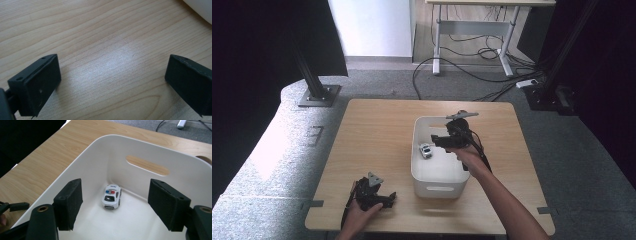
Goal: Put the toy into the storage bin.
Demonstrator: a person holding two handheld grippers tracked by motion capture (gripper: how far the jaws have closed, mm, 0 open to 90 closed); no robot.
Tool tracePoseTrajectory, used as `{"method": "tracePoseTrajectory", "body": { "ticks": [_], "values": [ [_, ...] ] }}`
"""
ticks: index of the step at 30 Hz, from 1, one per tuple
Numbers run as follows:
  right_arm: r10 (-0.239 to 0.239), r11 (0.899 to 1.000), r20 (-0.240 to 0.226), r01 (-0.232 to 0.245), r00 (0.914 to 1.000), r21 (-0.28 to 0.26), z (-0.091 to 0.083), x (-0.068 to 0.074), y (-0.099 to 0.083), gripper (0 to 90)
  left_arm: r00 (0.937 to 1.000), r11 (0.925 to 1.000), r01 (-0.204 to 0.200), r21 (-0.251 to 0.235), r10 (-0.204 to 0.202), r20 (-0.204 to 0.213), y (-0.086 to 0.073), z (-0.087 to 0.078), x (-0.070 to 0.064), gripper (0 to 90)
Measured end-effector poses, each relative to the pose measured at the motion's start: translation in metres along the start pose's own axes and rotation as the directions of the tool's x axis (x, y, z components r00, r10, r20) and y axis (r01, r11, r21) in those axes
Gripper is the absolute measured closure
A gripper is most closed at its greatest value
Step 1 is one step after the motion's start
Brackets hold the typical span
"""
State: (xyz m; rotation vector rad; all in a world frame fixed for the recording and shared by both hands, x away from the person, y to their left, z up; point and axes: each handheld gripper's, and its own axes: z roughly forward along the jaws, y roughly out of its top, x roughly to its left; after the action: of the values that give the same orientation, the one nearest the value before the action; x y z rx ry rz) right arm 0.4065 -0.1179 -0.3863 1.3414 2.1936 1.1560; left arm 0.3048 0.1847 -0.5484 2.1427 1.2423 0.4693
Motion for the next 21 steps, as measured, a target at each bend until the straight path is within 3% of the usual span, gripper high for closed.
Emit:
{"method": "tracePoseTrajectory", "body": {
  "ticks": [12,21],
  "values": [
    [0.014,0.996,-0.02,-0.015,0.9997,-0.084,-0.036,-0.017,-0.023,27.5,1.0,1.0,0.0,0.002,0.0,0.0,0.0,0.0,0.0,0.3],
    [0.043,0.988,-0.013,-0.044,0.999,-0.149,-0.062,-0.039,-0.041,27.5,1.0,1.0,0.0,0.002,0.0,0.0,0.0,0.0,0.0,0.2]
  ]
}}
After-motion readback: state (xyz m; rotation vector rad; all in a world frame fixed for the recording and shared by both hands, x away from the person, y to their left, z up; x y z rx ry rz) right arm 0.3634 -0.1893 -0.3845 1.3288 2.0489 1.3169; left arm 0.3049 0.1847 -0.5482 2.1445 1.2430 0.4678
